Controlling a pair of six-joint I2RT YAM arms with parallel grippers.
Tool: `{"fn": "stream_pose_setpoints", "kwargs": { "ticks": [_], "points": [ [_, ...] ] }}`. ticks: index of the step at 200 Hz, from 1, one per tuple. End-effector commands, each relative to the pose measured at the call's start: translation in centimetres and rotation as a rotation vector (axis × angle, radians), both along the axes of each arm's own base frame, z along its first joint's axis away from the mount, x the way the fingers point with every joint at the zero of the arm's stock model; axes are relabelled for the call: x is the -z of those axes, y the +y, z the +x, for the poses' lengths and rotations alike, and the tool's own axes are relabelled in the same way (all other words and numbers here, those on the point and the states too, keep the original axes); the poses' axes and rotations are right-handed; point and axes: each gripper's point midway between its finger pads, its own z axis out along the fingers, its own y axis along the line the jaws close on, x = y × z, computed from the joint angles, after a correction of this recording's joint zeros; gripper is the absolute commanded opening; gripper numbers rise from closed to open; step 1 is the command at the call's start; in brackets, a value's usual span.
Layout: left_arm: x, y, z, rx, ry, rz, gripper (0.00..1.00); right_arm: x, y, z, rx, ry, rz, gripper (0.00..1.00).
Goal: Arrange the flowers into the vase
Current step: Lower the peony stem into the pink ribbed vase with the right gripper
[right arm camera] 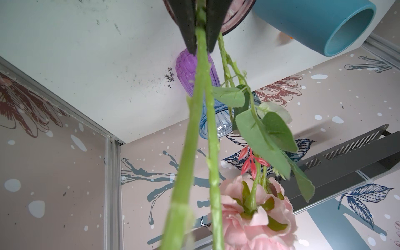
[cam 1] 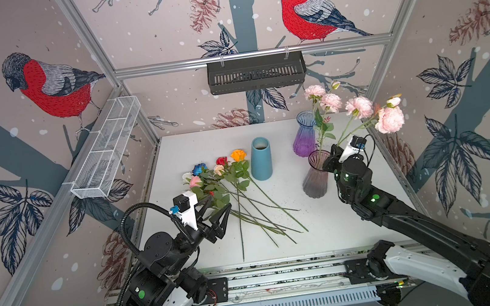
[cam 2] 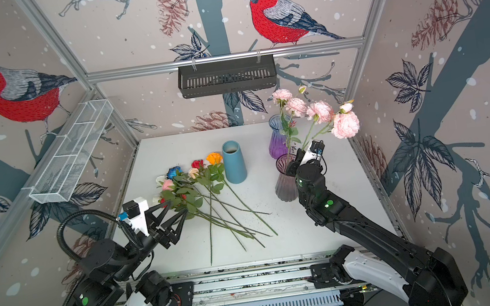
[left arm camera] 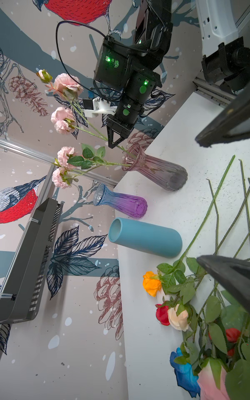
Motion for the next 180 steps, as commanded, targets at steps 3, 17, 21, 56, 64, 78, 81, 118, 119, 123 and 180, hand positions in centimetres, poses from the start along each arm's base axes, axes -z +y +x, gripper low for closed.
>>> {"fn": "stream_pose_setpoints", "kwargs": {
  "ticks": [3,17,21,56,64,78,81,118,119,123,180],
  "points": [
    [-0.9,0.1,0.0,-0.003,-0.03,-0.022,0.79,-0.8,-0.7,-0.1,0.086,-0.025,0.011,0.12],
    [-0.9,0.1,0.0,-0.003,-0.03,-0.022,0.79,-0.7,-0.6,-0.3,0.124,-0.019,-0.004,0.12],
    [-0.9,0.1,0.0,-0.004,-0.03,-0.022,0.79,-0.6,-0.6,-0.3,0.134,-0.016,-0.009,0.12],
    [-0.8,0.1,0.1,-0.007,-0.027,-0.019,0.79,-0.1,-0.2,-0.3,0.202,0.019,-0.05,0.12],
    [-0.8,0.1,0.1,-0.008,-0.027,-0.02,0.79,0.0,-0.1,-0.3,0.213,0.027,-0.052,0.12],
    [-0.7,0.1,0.2,-0.008,-0.025,-0.017,0.79,0.3,-0.1,-0.3,0.229,0.035,-0.049,0.12],
    [-0.8,0.1,0.1,-0.008,-0.026,-0.019,0.79,0.4,-0.1,-0.3,0.231,0.036,-0.047,0.12],
    [-0.8,0.1,0.1,-0.009,-0.027,-0.019,0.79,1.1,-0.4,-0.8,0.274,0.042,-0.022,0.12],
    [-0.8,0.1,0.1,-0.009,-0.027,-0.019,0.79,1.2,-0.4,-0.8,0.274,0.043,-0.022,0.12],
    [-0.7,0.1,0.2,-0.009,-0.025,-0.019,0.79,1.3,-0.4,-0.8,0.274,0.046,-0.023,0.12],
    [-0.7,0.1,0.2,-0.008,-0.023,-0.018,0.79,2.5,-0.7,-1.1,0.3,0.073,-0.009,0.16]
  ]
}}
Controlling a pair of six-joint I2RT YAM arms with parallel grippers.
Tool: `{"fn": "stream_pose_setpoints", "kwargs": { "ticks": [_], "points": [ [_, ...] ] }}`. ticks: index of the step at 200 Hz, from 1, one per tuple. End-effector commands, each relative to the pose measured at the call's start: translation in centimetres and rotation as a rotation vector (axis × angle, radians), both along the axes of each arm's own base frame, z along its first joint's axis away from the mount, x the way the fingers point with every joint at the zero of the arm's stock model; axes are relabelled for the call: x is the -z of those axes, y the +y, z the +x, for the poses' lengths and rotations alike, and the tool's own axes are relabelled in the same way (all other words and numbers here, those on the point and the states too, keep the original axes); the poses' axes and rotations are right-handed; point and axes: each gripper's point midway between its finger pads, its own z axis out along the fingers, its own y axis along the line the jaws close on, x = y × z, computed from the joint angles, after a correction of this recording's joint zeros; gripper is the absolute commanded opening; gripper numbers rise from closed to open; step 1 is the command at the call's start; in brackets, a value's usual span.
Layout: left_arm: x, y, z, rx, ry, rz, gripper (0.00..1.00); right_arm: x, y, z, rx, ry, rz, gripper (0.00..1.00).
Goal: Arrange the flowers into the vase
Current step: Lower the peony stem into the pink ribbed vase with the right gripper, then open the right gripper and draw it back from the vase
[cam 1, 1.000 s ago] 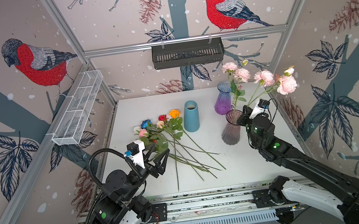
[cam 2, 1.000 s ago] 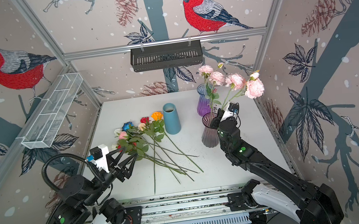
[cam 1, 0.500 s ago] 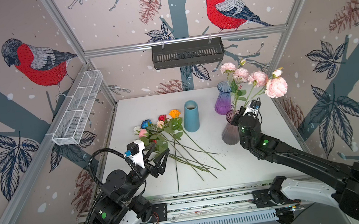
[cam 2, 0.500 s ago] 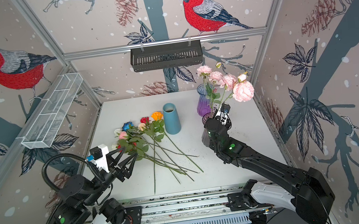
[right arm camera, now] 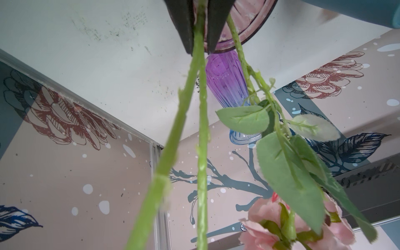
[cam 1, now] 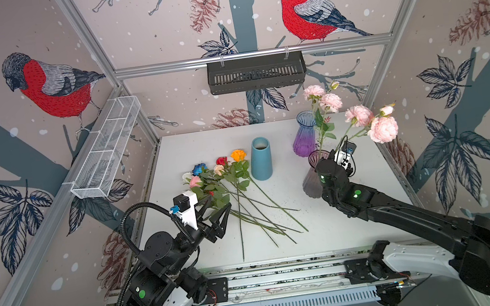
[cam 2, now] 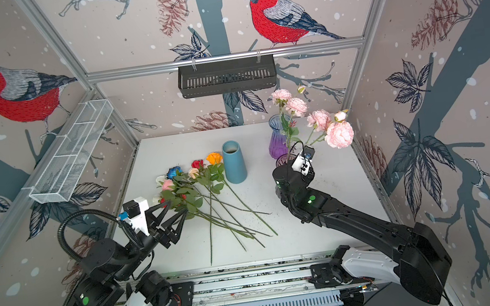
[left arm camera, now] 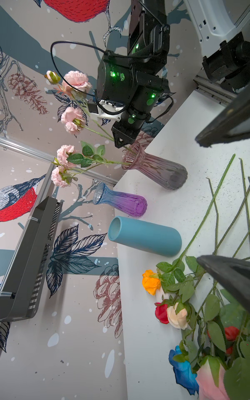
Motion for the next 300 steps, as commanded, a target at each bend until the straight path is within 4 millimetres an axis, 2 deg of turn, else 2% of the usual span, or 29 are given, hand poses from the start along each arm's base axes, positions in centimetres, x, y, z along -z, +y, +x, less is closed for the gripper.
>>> {"fn": "stream_pose_setpoints", "kwargs": {
  "ticks": [1,23,59,121,173,208,236,264,300],
  "points": [
    [-0.8,0.0,0.0,-0.002,-0.026,-0.02,0.79,0.2,-0.7,-0.3,0.047,-0.007,0.023,0.16],
    [-0.9,0.0,0.0,-0.002,-0.027,-0.021,0.79,0.4,-0.2,-0.1,0.019,0.007,0.013,0.2],
    [-0.9,0.0,0.0,0.0,-0.028,-0.022,0.79,0.5,0.1,0.0,-0.002,0.016,0.003,0.61],
    [-0.9,0.0,0.0,0.001,-0.032,-0.022,0.79,0.4,0.6,0.1,-0.03,0.026,-0.008,0.9],
    [-1.0,0.0,-0.1,0.002,-0.034,-0.025,0.79,0.1,0.9,-0.3,-0.05,0.03,-0.015,0.92],
    [-1.0,0.0,-0.1,0.004,-0.035,-0.025,0.79,-1.1,0.4,-1.8,-0.087,0.008,0.005,0.92],
    [-1.0,-0.1,0.0,0.007,-0.036,-0.023,0.79,-1.9,0.6,-3.2,-0.22,-0.04,0.035,0.92],
    [-0.9,-0.2,0.0,0.012,-0.031,-0.02,0.79,-4.8,0.2,-4.9,-0.357,-0.146,0.045,0.92],
    [-0.8,-0.3,0.2,0.012,-0.029,-0.015,0.79,-10.6,-2.9,-6.4,-0.332,-0.224,0.05,0.91]
  ]
}}
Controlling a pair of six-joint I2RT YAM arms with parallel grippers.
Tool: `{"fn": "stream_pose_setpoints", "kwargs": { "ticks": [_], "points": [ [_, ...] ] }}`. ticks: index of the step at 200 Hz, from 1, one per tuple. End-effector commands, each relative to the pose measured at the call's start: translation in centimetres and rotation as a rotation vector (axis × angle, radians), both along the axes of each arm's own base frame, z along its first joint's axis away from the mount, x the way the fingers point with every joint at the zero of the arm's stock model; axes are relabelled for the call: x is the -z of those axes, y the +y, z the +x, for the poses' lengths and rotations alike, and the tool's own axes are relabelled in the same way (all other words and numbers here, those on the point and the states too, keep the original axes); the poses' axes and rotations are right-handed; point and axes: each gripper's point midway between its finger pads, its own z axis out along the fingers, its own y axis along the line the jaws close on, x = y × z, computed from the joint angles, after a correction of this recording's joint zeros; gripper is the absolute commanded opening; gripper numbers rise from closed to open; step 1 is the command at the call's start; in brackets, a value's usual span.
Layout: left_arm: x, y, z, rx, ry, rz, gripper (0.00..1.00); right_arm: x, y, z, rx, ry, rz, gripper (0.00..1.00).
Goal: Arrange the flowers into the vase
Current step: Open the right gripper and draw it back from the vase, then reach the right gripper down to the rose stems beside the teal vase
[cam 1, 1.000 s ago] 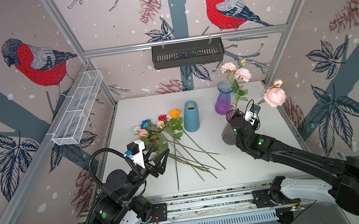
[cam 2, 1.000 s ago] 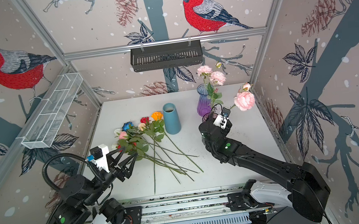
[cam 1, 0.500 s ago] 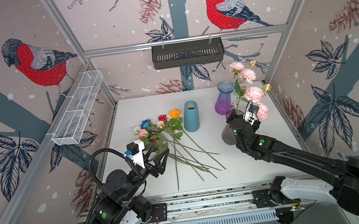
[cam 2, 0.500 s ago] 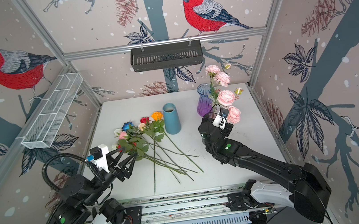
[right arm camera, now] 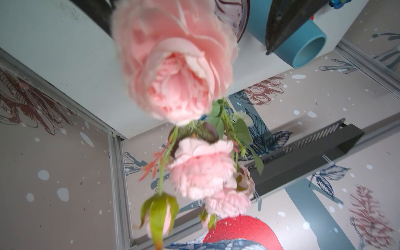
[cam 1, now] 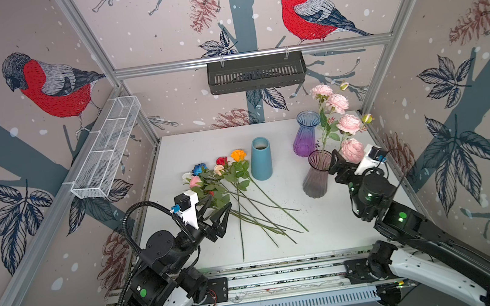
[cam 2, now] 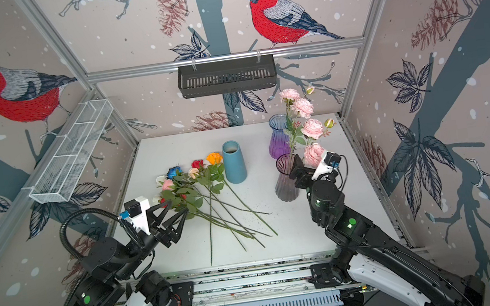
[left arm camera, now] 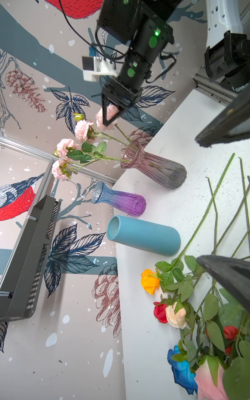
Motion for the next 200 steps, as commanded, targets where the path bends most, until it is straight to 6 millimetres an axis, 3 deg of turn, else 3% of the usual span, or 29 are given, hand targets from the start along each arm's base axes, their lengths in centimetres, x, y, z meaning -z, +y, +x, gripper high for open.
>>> {"fn": "stream_pose_setpoints", "kwargs": {
  "ticks": [1,27,43,54,75,112,139,165,182,200],
  "points": [
    [-1.1,-0.2,-0.1,0.015,-0.037,-0.021,0.79,-3.3,-0.4,-0.8,-0.044,-0.049,-0.037,0.91],
    [-1.1,-0.2,-0.1,0.013,-0.036,-0.021,0.79,-7.1,-1.4,-1.9,-0.046,-0.115,-0.042,0.91],
    [-1.0,-0.2,-0.1,0.013,-0.035,-0.023,0.79,-8.8,-0.4,-2.3,-0.116,-0.162,-0.066,0.92],
    [-1.0,-0.2,-0.1,0.015,-0.035,-0.023,0.79,-9.6,1.6,-2.5,-0.226,-0.196,-0.108,0.91],
    [-0.9,-0.3,0.0,0.018,-0.03,-0.017,0.79,-9.6,7.4,-3.5,-0.532,-0.228,-0.174,0.9],
    [-0.9,-0.3,0.0,0.014,-0.03,-0.019,0.79,-6.3,16.4,-6.0,-0.968,-0.182,-0.171,0.88],
    [-0.9,-0.2,0.1,0.01,-0.028,-0.018,0.79,-3.5,21.3,-7.7,-1.108,-0.147,-0.207,0.86],
    [-0.9,-0.2,0.1,0.007,-0.028,-0.019,0.79,0.0,24.2,-6.6,-1.056,-0.034,-0.278,0.79],
    [-0.9,-0.2,0.0,0.01,-0.03,-0.021,0.79,2.2,24.5,-4.5,-0.948,0.049,-0.287,0.76],
    [-1.0,-0.2,-0.1,0.012,-0.033,-0.023,0.79,4.0,25.4,-4.0,-0.954,0.091,-0.307,0.75]
  ]
}}
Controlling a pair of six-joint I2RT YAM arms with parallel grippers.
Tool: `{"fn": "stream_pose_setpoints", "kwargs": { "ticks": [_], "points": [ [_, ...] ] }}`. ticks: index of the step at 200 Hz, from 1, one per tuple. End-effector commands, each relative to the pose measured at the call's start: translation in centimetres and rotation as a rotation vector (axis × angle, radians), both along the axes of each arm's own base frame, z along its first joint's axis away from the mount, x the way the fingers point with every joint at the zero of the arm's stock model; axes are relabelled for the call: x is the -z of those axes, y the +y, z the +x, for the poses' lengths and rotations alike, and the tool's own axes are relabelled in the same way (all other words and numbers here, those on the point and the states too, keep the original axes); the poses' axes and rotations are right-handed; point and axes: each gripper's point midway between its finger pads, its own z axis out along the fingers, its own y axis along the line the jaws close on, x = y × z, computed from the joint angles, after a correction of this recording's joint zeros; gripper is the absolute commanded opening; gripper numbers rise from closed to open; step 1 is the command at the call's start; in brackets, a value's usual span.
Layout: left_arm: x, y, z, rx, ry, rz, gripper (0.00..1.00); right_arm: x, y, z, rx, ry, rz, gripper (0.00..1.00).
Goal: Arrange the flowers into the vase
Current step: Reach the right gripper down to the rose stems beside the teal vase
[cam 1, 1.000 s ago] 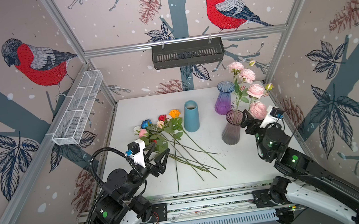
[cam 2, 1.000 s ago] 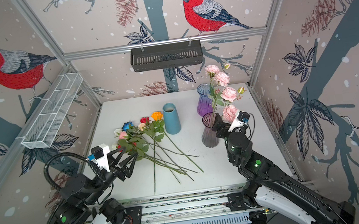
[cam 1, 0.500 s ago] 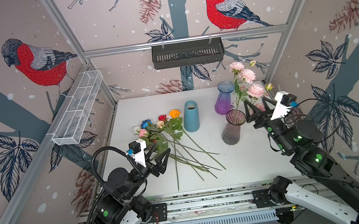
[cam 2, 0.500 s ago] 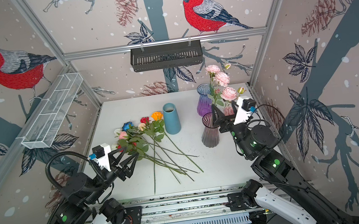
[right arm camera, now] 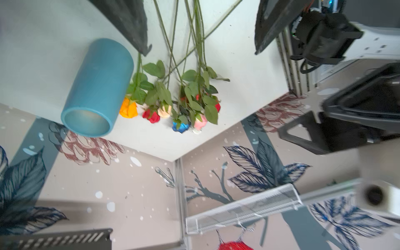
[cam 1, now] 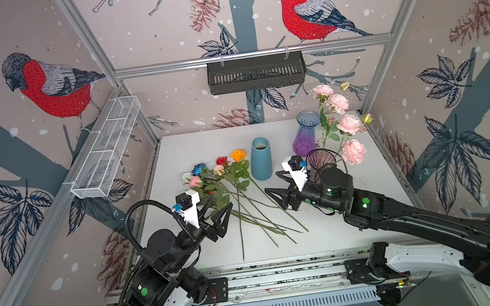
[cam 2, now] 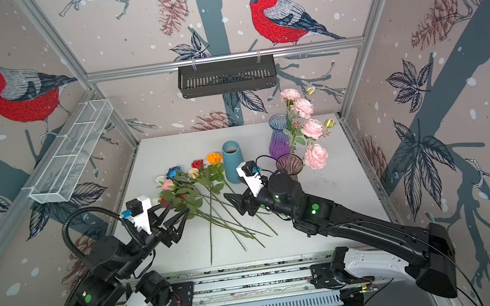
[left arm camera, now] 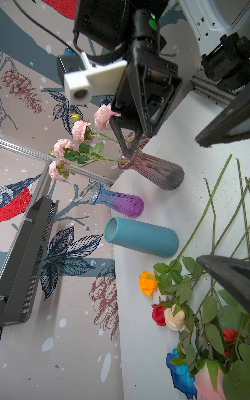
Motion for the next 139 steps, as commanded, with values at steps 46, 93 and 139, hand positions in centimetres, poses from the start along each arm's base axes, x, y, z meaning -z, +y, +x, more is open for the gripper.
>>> {"fn": "stream_pose_setpoints", "kwargs": {
  "ticks": [46,93,139],
  "points": [
    [-0.7,-0.2,0.2,0.001,-0.023,-0.015,0.79,5.3,1.3,4.9,0.189,0.115,-0.155,0.72],
    [-0.1,-0.4,0.6,-0.004,0.004,0.003,0.79,12.8,3.6,5.1,0.069,0.276,-0.284,0.5],
    [-0.3,-0.2,0.6,-0.013,0.001,-0.001,0.79,18.5,5.8,4.5,0.004,0.372,-0.368,0.44]
  ]
}}
